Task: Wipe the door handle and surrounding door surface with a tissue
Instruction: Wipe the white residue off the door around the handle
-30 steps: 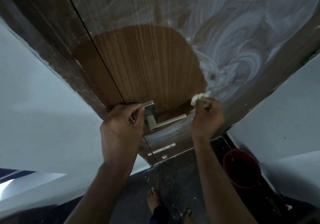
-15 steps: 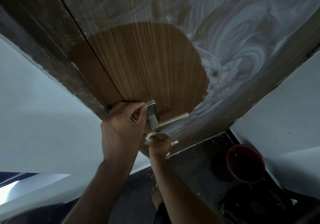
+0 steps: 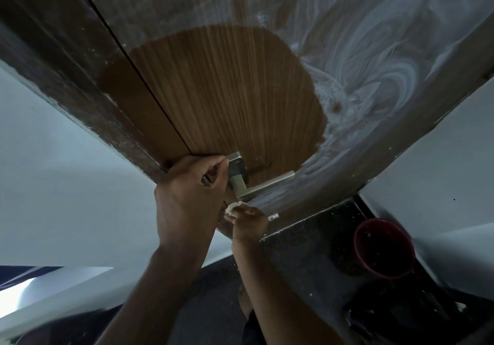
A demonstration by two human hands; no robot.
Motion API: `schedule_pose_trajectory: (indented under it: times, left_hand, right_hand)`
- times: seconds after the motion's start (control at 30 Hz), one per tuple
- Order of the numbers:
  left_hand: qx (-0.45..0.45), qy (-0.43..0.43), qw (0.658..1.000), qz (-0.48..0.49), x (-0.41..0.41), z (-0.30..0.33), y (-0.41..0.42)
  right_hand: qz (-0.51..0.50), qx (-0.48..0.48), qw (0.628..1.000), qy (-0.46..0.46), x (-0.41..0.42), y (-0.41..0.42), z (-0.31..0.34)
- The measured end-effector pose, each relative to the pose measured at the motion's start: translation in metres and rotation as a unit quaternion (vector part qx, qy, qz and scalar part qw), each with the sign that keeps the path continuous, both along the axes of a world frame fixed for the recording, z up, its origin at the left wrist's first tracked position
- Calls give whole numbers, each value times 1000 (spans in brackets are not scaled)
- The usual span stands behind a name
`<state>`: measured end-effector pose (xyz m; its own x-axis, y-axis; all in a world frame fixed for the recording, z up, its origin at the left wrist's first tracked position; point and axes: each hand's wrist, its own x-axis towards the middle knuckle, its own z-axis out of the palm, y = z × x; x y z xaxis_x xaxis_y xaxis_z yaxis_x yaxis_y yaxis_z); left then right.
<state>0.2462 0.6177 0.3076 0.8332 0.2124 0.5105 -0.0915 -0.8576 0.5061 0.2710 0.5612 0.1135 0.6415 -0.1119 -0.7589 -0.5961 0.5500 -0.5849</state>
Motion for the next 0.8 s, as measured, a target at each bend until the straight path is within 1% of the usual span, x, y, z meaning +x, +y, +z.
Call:
schedule_pose_trajectory:
  times: [0.07, 0.17, 0.23, 0.3, 0.33, 0.37, 0.4, 0.43, 0.5, 0.53, 0.6, 0.63, 0.7, 0.8]
  left_hand:
    - [-6, 0, 1000, -1, 0, 1, 0]
    - [-16, 8, 1000, -7, -2, 2, 2]
    - [-17, 13, 1000, -8, -4, 3, 4]
    - [-21, 15, 1000, -5, -6, 4, 5]
    - [-21, 17, 1000, -5, -6, 4, 5]
    - [-20, 19, 1000, -5, -6, 4, 5]
    - [-19, 23, 1000, -5, -6, 5, 6]
    - [-20, 27, 999, -4, -5, 5, 6]
    - [-29, 36, 999, 0, -5, 5, 6]
    - [-35, 40, 999, 1, -5, 5, 6]
    - [-48, 48, 998, 4, -8, 7, 6]
    - [-54, 50, 997, 8, -10, 8, 6]
    - [-66, 54, 996, 18, -14, 10, 6]
    - [-56, 55, 997, 26, -18, 10, 7]
  right_hand:
    - [17, -24, 1000, 2, 4, -11, 5]
    - [29, -12, 999, 7, -2, 7, 11]
    - [-1, 26, 999, 24, -8, 27, 17]
    - [-52, 91, 994, 33, -6, 37, 19]
    - [-48, 90, 994, 27, -6, 35, 26]
    - [-55, 109, 993, 2, -6, 35, 28]
    - [-73, 150, 986, -27, -8, 34, 33]
    - [-64, 144, 986, -47, -11, 35, 41]
    - [-71, 101, 989, -81, -16, 35, 49]
    - [-90, 107, 987, -78, -15, 35, 43]
    - [-141, 135, 980, -26, -12, 29, 31]
    - [-147, 127, 981, -15, -11, 27, 25]
    - [-126, 82, 988, -29, -10, 24, 25]
    - [-54, 35, 995, -77, -16, 34, 52]
